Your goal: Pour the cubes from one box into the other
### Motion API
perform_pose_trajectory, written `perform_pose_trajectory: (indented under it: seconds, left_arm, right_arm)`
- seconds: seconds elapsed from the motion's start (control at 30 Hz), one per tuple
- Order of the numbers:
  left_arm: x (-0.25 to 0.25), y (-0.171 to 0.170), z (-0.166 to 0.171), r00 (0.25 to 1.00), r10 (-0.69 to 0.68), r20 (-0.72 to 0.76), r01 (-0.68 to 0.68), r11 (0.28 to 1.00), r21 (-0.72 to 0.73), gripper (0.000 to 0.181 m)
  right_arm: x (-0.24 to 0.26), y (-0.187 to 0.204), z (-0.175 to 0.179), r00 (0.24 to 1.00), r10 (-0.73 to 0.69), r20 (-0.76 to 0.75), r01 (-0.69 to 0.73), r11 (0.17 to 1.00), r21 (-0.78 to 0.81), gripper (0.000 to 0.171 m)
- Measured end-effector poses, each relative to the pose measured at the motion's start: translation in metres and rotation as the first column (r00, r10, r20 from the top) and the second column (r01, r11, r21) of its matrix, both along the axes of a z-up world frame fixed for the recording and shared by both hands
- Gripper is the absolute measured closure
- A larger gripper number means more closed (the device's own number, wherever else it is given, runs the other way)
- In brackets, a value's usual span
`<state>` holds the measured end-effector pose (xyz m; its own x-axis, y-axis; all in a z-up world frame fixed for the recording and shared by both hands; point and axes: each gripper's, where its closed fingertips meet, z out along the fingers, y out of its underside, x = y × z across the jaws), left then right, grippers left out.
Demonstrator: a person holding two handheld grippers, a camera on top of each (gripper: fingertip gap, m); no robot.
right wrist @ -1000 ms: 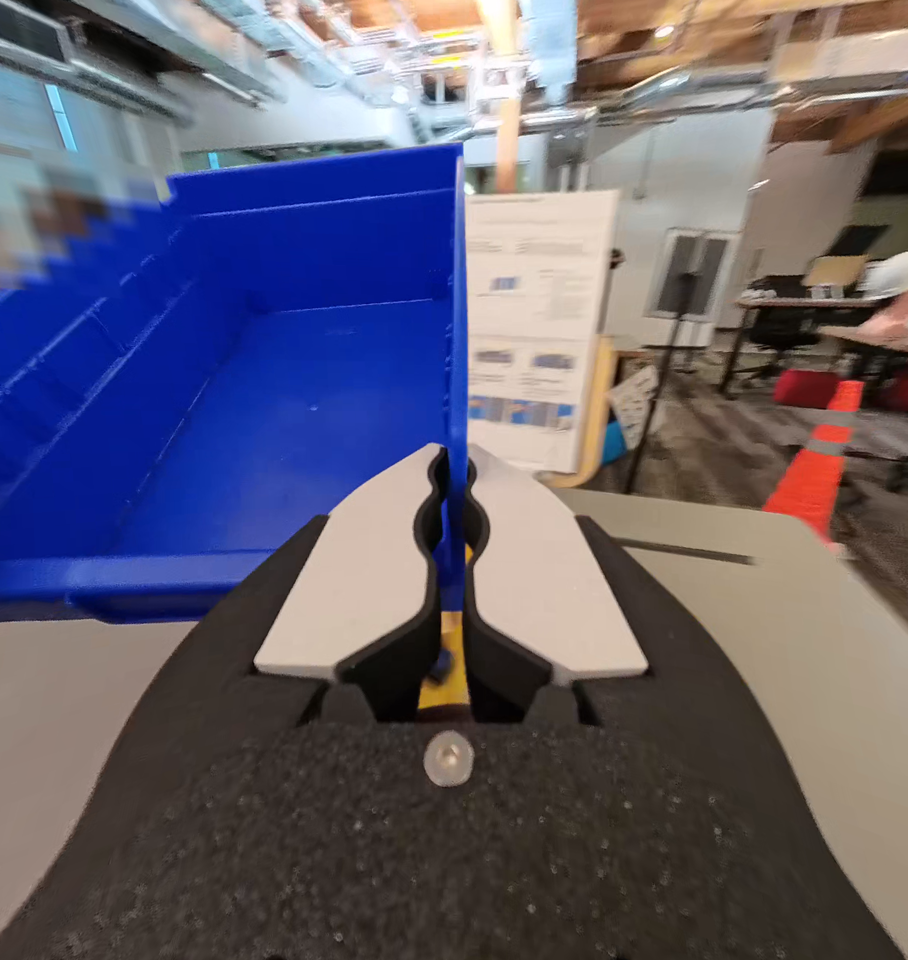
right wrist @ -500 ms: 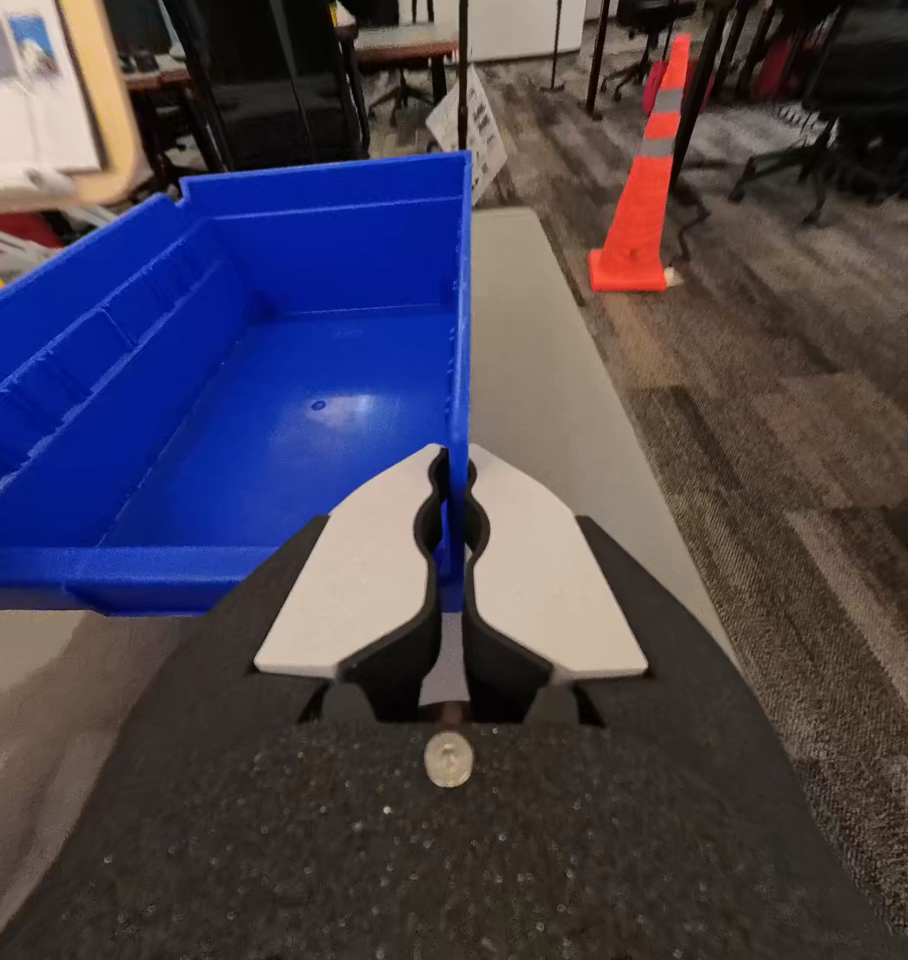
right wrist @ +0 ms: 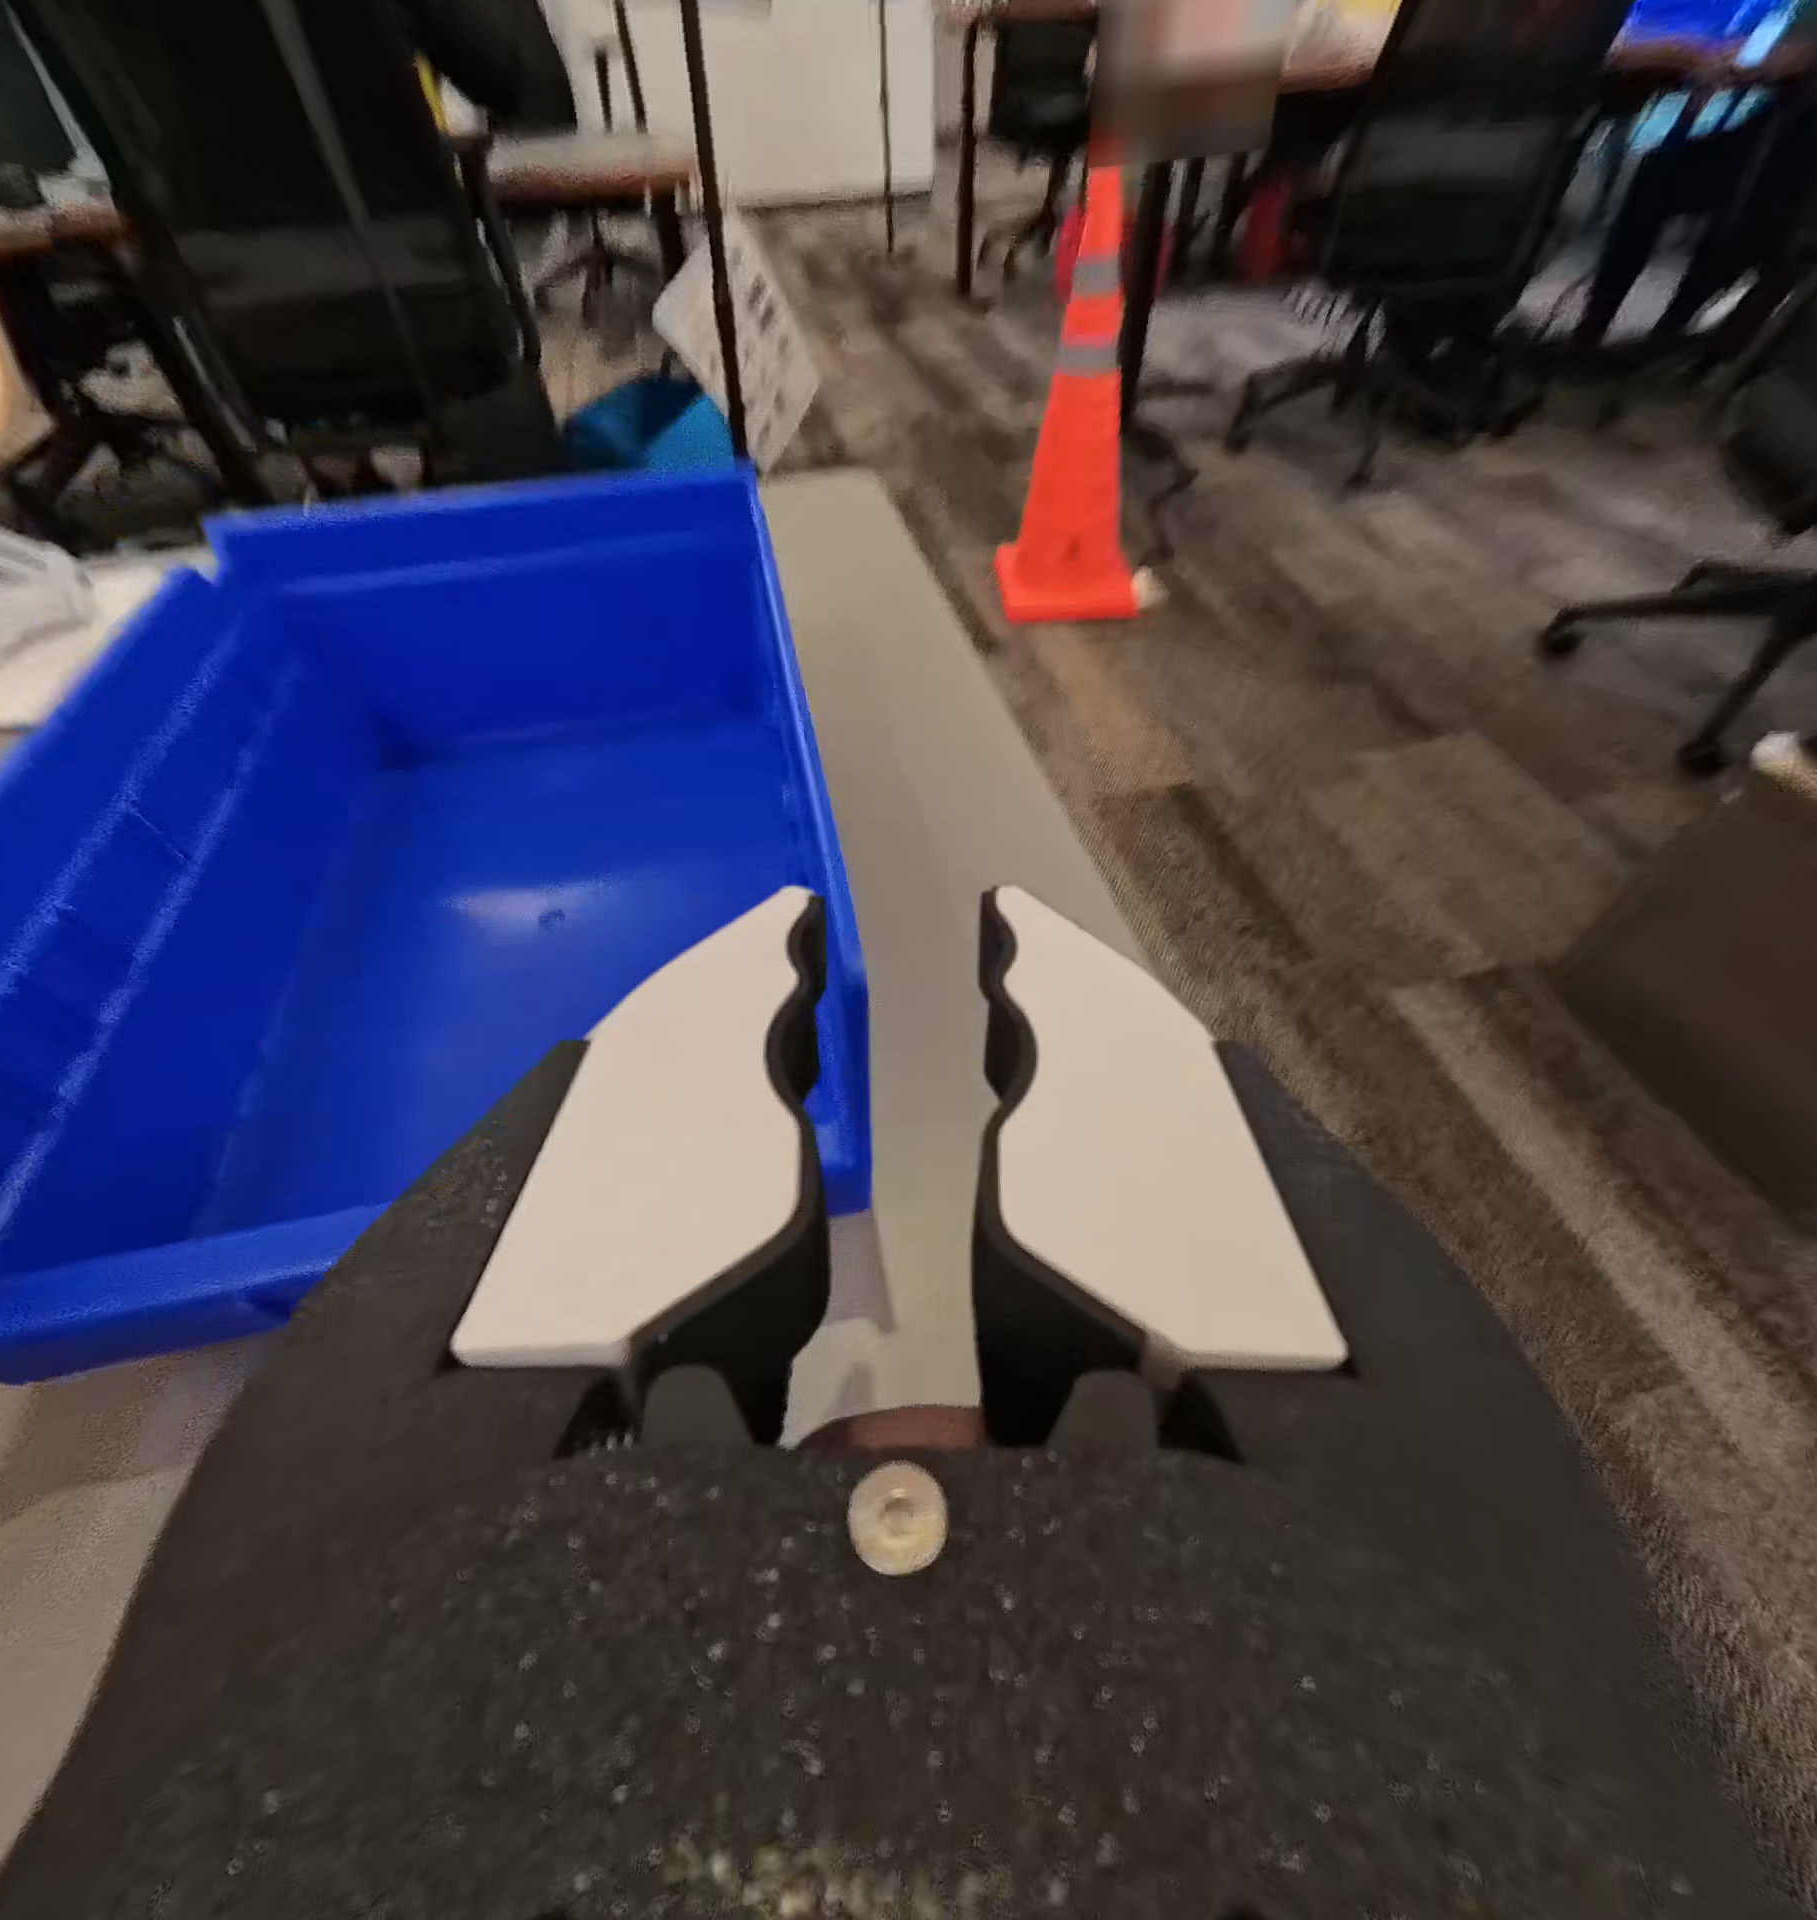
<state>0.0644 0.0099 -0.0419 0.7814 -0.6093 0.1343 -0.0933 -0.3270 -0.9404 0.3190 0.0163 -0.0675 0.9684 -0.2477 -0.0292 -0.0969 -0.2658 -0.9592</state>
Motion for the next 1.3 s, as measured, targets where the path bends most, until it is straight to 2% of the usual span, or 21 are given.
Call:
perform_pose_trajectory:
  seconds: [0.07, 0.1, 0.17, 0.23, 0.3, 0.33, 0.37, 0.43, 0.47, 0.5, 0.53, 0.57, 0.6, 0.7, 0.77, 0.83, 0.97, 1.07, 1.23, 1.3]
  left_arm:
    - [-0.057, -0.007, 0.02, 0.999, 0.045, -0.02, -0.044, 0.998, 0.035, 0.154]
    - [-0.094, -0.006, 0.025, 0.993, 0.106, -0.053, -0.102, 0.993, 0.064, 0.154]
    - [-0.176, 0.0, 0.025, 0.957, 0.269, -0.11, -0.257, 0.96, 0.116, 0.152]
    - [-0.264, 0.006, 0.012, 0.871, 0.482, -0.095, -0.473, 0.875, 0.101, 0.145]
    - [-0.315, 0.007, -0.013, 0.833, 0.554, -0.009, -0.554, 0.833, 0.001, 0.143]
    - [-0.329, 0.01, -0.029, 0.824, 0.567, 0.005, -0.567, 0.823, -0.031, 0.143]
    - [-0.337, 0.015, -0.046, 0.83, 0.556, -0.042, -0.558, 0.829, -0.042, 0.143]
    - [-0.355, 0.028, -0.076, 0.806, 0.559, -0.196, -0.578, 0.815, -0.052, 0.14]
    - [-0.354, 0.033, -0.083, 0.824, 0.534, -0.188, -0.554, 0.829, -0.078, 0.132]
    - [-0.346, 0.036, -0.088, 0.86, 0.489, -0.142, -0.506, 0.854, -0.123, 0.143]
    - [-0.337, 0.038, -0.089, 0.887, 0.451, -0.098, -0.461, 0.874, -0.152, 0.154]
    - [-0.334, 0.042, -0.089, 0.896, 0.436, -0.09, -0.445, 0.884, -0.144, 0.164]
    - [-0.334, 0.046, -0.088, 0.891, 0.436, -0.125, -0.449, 0.887, -0.109, 0.173]
    - [-0.337, 0.055, -0.087, 0.864, 0.457, -0.213, -0.478, 0.876, -0.059, 0.178]
    - [-0.341, 0.055, -0.083, 0.861, 0.466, -0.203, -0.487, 0.871, -0.066, 0.178]
    - [-0.358, 0.054, -0.073, 0.861, 0.478, -0.173, -0.495, 0.866, -0.071, 0.179]
    - [-0.423, 0.05, -0.047, 0.834, 0.532, -0.145, -0.535, 0.845, 0.018, 0.179]
    - [-0.483, 0.046, -0.037, 0.815, 0.555, -0.165, -0.556, 0.83, 0.042, 0.179]
    - [-0.564, 0.039, -0.061, 0.783, 0.586, -0.208, -0.6, 0.8, -0.005, 0.18]
    - [-0.585, 0.04, -0.078, 0.776, 0.602, -0.19, -0.622, 0.78, -0.067, 0.179]
  right_arm:
    - [-0.022, -0.011, 0.037, 0.997, 0.049, 0.063, -0.056, 0.994, 0.098, 0.137]
    - [-0.044, -0.012, 0.051, 0.988, 0.118, 0.097, -0.13, 0.984, 0.125, 0.129]
    - [-0.103, -0.009, 0.066, 0.954, 0.265, 0.141, -0.283, 0.951, 0.125, 0.127]
    - [-0.185, -0.005, 0.065, 0.885, 0.456, 0.097, -0.465, 0.877, 0.117, 0.126]
    - [-0.279, -0.007, 0.045, 0.769, 0.637, -0.055, -0.626, 0.768, 0.136, 0.126]
    - [-0.319, -0.007, 0.025, 0.718, 0.683, -0.135, -0.672, 0.731, 0.119, 0.122]
    - [-0.351, -0.005, 0.002, 0.694, 0.692, -0.199, -0.694, 0.717, 0.068, 0.117]
    - [-0.392, 0.002, -0.035, 0.701, 0.666, -0.254, -0.694, 0.719, -0.029, 0.121]
    - [-0.399, 0.008, -0.048, 0.734, 0.634, -0.246, -0.665, 0.744, -0.065, 0.122]
    - [-0.404, 0.015, -0.056, 0.763, 0.605, -0.227, -0.634, 0.769, -0.082, 0.123]
    - [-0.408, 0.02, -0.063, 0.782, 0.586, -0.21, -0.613, 0.784, -0.095, 0.127]
    - [-0.411, 0.025, -0.068, 0.801, 0.572, -0.177, -0.595, 0.795, -0.122, 0.141]
    - [-0.403, 0.032, -0.07, 0.851, 0.511, -0.12, -0.524, 0.839, -0.146, 0.158]
    - [-0.401, 0.042, -0.07, 0.903, 0.428, -0.034, -0.427, 0.886, -0.183, 0.166]
    - [-0.405, 0.043, -0.064, 0.925, 0.371, -0.076, -0.379, 0.912, -0.16, 0.168]
    - [-0.423, 0.043, -0.053, 0.918, 0.377, -0.122, -0.391, 0.913, -0.12, 0.168]
    - [-0.487, 0.042, -0.027, 0.9, 0.435, -0.035, -0.436, 0.899, -0.039, 0.167]
    - [-0.548, 0.04, -0.026, 0.874, 0.485, -0.022, -0.485, 0.873, -0.047, 0.166]
    - [-0.631, 0.033, -0.063, 0.829, 0.553, -0.079, -0.559, 0.815, -0.153, 0.164]
    - [-0.651, 0.03, -0.068, 0.8, 0.591, -0.098, -0.599, 0.789, -0.132, 0.16]
